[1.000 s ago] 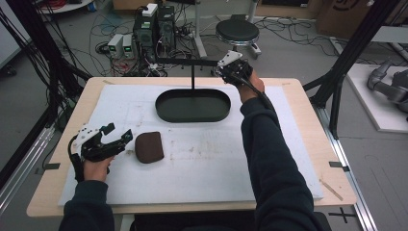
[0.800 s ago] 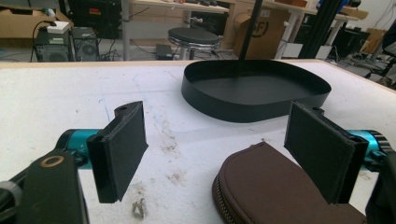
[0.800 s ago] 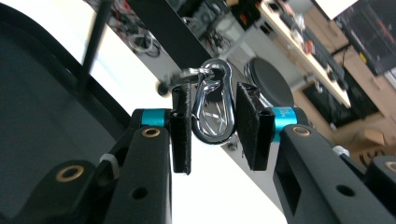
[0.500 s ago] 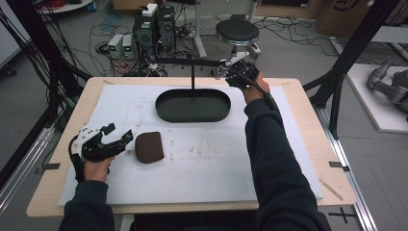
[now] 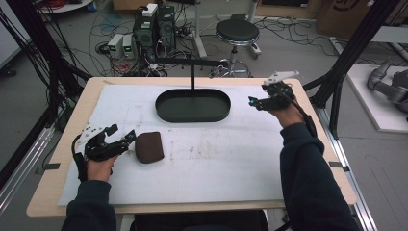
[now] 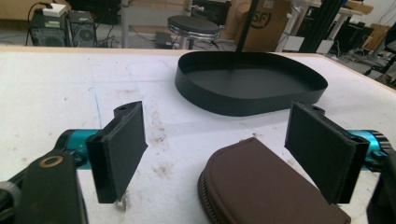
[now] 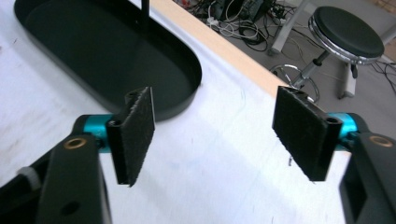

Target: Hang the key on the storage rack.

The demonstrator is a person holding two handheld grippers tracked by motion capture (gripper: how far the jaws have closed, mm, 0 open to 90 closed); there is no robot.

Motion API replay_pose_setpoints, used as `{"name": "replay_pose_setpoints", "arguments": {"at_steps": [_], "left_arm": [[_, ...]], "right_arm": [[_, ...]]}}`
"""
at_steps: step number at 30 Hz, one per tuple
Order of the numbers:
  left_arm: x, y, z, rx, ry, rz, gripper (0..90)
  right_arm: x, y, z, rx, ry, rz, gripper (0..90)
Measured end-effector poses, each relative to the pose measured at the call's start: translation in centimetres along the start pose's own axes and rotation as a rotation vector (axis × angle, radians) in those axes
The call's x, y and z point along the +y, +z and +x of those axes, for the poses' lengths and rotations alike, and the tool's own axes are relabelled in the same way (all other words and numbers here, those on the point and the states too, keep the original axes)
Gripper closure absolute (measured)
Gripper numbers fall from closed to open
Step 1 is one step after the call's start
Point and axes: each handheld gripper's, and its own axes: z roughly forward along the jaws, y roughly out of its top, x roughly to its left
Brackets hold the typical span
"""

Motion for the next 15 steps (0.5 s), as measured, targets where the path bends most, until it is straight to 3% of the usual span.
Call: {"name": "replay_pose_setpoints", "arguments": {"at_steps": [2, 6, 11, 15], "left_arm": [[0.1, 0.2, -0.3, -0.004, 0.006, 0.001, 19.6], [0.2, 0.5, -0.8, -0.006, 0.028, 0.008, 18.5], [0.4, 0.7, -1.0, -0.006, 0.038, 0.011, 18.4], [0.4, 0.7, -1.1, 0.001, 0.034, 0.015, 18.5]], "right_arm": [[-1.7, -0.9, 0.0, 0.012, 0.022, 0.013, 26.1], [-5.4, -2.1, 0.5, 0.029, 0.072, -0.017, 23.6], [-9.9, -2.1, 1.6, 0.03, 0.148, -0.037, 21.5], [-11.8, -1.9, 2.1, 0.036, 0.206, -0.052, 21.4]]}}
